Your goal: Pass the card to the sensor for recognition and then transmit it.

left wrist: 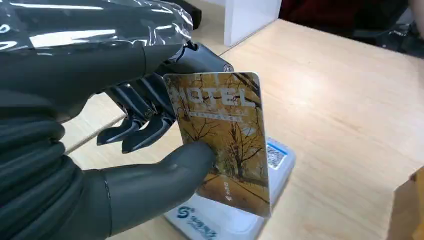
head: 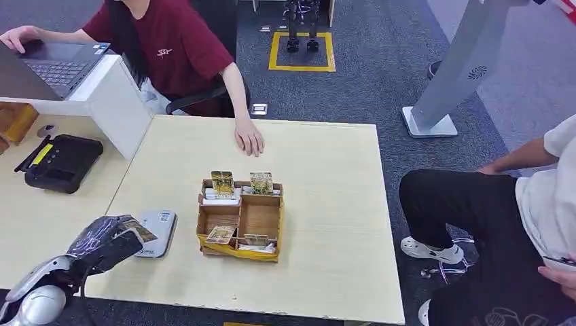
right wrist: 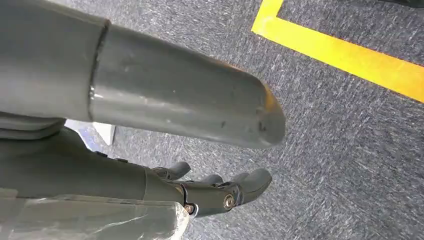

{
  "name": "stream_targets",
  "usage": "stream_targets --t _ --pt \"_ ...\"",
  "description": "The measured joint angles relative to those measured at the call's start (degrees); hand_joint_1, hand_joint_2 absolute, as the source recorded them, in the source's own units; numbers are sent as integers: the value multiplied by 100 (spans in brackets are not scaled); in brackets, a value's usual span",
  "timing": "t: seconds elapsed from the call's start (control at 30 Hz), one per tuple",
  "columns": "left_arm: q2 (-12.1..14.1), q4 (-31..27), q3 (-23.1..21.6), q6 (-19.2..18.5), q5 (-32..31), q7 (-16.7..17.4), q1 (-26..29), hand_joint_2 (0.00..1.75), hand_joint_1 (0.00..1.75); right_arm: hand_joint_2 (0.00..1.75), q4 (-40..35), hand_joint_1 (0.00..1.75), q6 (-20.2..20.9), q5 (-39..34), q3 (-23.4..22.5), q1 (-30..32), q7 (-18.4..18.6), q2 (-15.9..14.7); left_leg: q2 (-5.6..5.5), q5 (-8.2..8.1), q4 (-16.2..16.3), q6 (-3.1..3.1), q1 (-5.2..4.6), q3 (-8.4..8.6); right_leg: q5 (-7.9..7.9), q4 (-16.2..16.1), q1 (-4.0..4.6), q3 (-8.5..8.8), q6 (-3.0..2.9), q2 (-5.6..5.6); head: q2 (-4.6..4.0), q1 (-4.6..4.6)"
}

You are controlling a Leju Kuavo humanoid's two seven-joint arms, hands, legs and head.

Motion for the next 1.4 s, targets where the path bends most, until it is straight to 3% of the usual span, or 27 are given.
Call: stream_targets --t 0.2,0.4,0.73,1.17,1.4 --pt "270 0 0 -66 99 4 58 175 175 0 0 0 0 0 81 -5 2 -2 -1 0 0 0 -1 -2 0 0 -1 1 0 -1 0 -2" --pt "464 26 -24 -400 350 118 84 175 175 0 0 0 46 2 175 -38 39 -4 -1 0 1 0 -1 -2 0 0 -1 0 0 -1 0 0" --pt "505 92 -181 -409 370 120 112 175 175 0 0 0 92 2 315 -95 122 -9 -1 0 1 0 -1 -2 0 0 -1 0 0 -2 0 -2" --pt "261 181 -706 -79 72 192 -188 175 175 0 0 0 101 0 396 -122 136 -9 -2 0 2 0 -3 -1 0 -1 -2 -2 0 -3 0 0" --pt "-36 352 -940 227 -114 352 -549 175 175 0 0 0 107 0 413 -139 184 -9 -2 0 2 0 -3 -1 0 -1 -2 -1 0 -3 0 -4"
